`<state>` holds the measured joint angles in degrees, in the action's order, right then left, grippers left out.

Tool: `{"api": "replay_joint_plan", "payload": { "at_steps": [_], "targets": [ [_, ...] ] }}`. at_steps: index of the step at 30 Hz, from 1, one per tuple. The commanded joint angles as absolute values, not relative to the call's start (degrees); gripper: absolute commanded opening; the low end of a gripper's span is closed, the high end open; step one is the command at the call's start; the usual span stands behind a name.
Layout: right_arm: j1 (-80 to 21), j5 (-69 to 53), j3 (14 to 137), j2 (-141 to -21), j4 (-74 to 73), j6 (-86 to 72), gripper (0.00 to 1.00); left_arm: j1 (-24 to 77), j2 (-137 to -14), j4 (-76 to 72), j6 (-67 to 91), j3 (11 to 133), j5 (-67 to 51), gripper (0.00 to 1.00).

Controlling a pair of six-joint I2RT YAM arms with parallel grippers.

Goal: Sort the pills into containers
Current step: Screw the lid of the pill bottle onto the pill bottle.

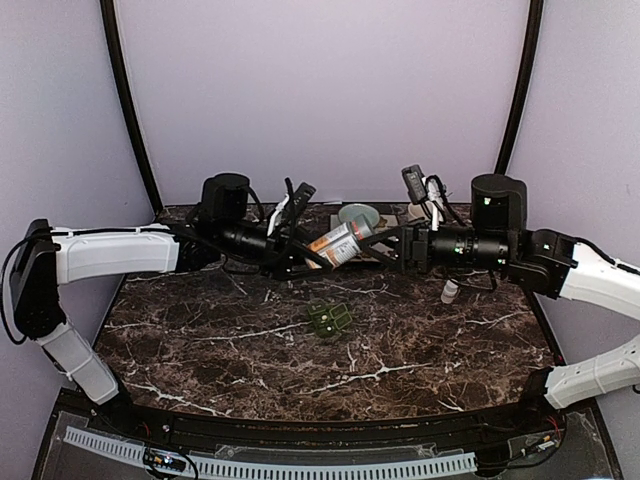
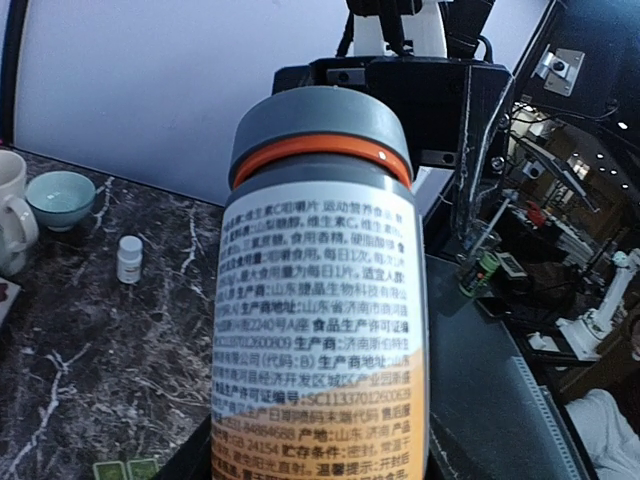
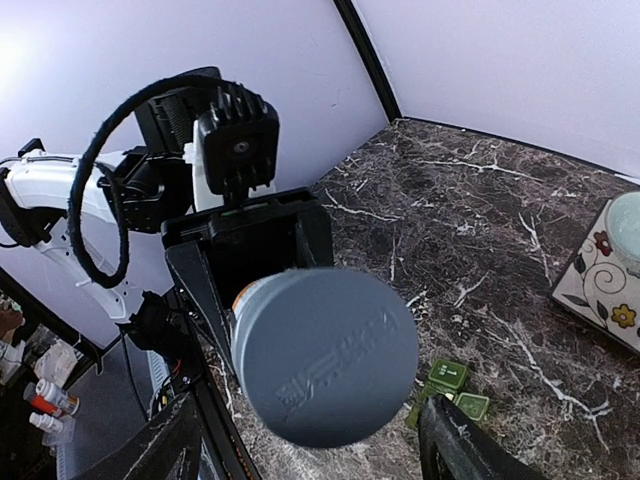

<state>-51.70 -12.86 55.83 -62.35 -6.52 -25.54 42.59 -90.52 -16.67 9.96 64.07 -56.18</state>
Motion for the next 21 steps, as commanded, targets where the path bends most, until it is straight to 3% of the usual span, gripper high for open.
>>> {"api": "replay_joint_plan", "payload": {
  "at_steps": [1, 21],
  "targets": [
    [-51.59, -14.31, 55.61, -61.88, -3.81, -22.70, 0.75, 42.54, -92.35, -13.43, 12.82, 67.33, -68.11, 0.00],
    [-51.61, -18.58, 55.55, -63.66, -1.99, -24.02, 0.73, 42.55, -95.15, -13.53, 15.77, 68.90, -74.29, 0.00]
  ]
}}
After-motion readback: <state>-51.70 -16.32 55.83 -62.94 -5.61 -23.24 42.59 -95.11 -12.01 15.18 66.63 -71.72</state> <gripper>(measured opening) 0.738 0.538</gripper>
